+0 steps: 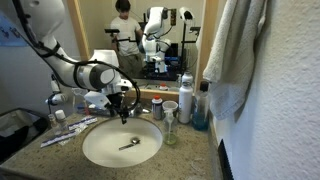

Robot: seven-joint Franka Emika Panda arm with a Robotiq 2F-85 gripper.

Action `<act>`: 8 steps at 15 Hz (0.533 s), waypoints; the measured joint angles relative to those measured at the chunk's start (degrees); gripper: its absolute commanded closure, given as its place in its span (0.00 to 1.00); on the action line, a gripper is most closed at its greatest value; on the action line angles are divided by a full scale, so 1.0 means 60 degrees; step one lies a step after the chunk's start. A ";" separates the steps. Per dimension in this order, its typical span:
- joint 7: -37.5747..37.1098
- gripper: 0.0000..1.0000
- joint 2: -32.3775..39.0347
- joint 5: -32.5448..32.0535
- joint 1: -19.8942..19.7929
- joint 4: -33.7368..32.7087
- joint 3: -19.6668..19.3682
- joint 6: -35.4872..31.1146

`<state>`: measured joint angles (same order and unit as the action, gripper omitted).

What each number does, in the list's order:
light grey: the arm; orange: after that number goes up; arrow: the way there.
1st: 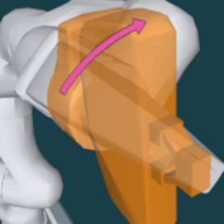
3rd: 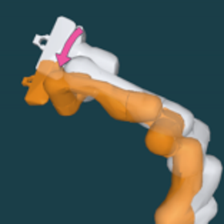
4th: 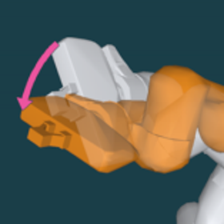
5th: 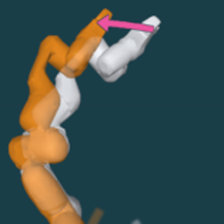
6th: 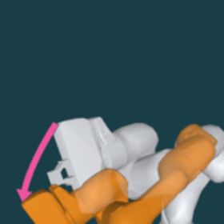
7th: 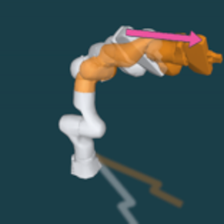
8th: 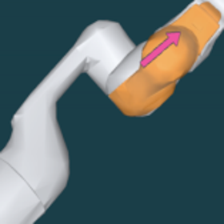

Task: Pick up the shaving stick from the sink and put it in the grey basket on the left

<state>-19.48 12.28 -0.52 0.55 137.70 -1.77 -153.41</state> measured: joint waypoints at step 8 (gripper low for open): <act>-0.1936 0.00 0.2381 0.0070 0.1296 -0.0445 -0.0794 -0.1894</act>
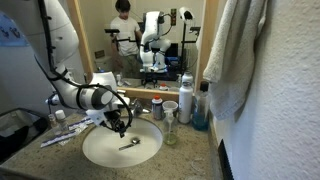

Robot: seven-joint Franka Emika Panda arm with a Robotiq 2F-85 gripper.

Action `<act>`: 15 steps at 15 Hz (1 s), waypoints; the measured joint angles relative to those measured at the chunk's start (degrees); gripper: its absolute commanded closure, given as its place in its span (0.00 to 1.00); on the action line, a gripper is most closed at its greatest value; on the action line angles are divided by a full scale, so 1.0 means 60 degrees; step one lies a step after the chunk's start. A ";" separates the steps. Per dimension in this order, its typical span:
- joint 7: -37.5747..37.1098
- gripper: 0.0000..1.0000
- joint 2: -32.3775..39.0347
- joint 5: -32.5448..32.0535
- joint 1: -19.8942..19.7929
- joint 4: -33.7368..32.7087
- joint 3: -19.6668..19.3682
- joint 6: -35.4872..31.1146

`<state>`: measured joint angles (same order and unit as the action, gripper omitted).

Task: Pick up the shaving stick from the sink and put it in the grey basket on the left

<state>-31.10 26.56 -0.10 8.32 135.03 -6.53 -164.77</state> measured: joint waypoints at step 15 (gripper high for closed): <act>0.0499 0.33 0.3668 0.1303 0.0172 -0.2343 0.0088 -0.0928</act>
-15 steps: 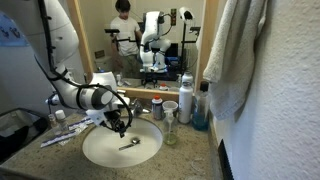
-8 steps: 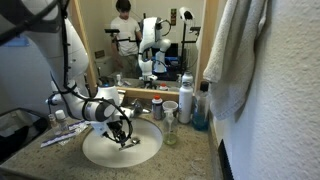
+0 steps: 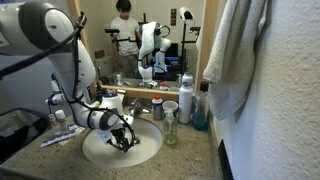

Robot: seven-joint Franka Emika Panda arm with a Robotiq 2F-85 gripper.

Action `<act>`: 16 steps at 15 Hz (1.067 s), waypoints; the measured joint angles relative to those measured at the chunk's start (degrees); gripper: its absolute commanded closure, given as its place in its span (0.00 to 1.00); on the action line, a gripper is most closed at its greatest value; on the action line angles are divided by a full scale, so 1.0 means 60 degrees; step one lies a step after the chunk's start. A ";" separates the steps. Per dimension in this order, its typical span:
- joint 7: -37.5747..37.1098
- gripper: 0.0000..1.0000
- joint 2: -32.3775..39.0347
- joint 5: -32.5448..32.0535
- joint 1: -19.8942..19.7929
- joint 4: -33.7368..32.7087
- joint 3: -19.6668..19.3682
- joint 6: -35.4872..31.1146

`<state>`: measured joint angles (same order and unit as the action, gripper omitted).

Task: Pick up the shaving stick from the sink and put it in the grey basket on the left

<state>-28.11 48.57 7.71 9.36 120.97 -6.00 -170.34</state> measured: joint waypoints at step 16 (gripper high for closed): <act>0.0001 0.96 0.0398 0.0004 0.0204 -0.0458 -0.0220 -0.0007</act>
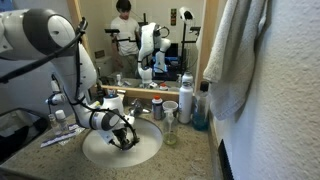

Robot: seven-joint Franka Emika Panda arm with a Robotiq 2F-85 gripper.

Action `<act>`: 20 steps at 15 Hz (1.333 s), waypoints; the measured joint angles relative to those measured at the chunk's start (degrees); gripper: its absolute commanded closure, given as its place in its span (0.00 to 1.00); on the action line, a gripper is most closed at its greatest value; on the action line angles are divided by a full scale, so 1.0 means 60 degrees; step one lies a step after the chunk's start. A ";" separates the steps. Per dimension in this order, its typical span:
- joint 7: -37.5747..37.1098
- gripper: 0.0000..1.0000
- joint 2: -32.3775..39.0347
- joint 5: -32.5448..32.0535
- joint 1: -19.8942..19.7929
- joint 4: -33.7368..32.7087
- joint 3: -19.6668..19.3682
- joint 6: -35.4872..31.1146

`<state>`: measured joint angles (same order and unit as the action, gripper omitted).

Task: Pick up the shaving stick from the sink and put it in the grey basket on the left

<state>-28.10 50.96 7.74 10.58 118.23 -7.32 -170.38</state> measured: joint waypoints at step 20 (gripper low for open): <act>0.0139 0.96 -0.4361 0.0814 0.0452 0.2718 0.0655 0.2155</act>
<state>-27.27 24.79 12.62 13.29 134.54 -3.40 -157.45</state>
